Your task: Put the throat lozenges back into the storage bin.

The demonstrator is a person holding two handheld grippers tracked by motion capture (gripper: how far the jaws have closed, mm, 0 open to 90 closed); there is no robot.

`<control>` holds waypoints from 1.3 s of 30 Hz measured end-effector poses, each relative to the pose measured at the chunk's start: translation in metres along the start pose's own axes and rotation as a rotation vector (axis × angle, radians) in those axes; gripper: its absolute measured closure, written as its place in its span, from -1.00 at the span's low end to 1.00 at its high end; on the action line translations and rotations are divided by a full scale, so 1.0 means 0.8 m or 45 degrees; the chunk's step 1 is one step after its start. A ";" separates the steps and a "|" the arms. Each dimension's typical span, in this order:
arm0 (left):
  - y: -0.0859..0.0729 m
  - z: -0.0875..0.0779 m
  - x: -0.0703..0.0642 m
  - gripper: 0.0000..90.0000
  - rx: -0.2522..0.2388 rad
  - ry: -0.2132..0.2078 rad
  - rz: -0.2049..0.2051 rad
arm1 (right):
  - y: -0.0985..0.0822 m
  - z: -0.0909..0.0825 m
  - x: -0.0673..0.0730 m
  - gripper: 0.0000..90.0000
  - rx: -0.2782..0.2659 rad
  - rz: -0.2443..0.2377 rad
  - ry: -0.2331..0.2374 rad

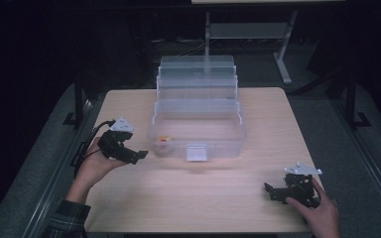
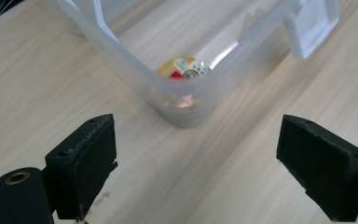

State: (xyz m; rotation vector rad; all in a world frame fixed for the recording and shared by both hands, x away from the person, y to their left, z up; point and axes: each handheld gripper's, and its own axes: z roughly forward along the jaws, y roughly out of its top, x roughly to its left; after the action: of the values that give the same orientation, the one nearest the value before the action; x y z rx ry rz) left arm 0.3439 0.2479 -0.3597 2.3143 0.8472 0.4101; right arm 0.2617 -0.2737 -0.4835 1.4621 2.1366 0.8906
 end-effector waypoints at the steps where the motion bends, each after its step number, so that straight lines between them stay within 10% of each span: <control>1: -0.005 0.001 -0.002 -0.75 -0.002 -0.002 -0.008 | 0.000 0.000 0.000 -1.00 0.000 0.000 0.000; 20: -0.092 0.014 -0.026 -0.75 -0.015 0.058 -0.064 | 0.000 0.000 0.000 -1.00 0.000 0.000 0.000; 39: -0.139 0.031 -0.045 -0.75 0.022 0.072 -0.107 | 0.000 0.000 0.000 -1.00 0.000 0.000 0.000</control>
State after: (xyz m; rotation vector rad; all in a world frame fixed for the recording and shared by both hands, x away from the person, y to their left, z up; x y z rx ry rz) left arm 0.2770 0.2782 -0.4540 2.2831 0.9756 0.4353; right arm 0.2617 -0.2737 -0.4836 1.4621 2.1364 0.8903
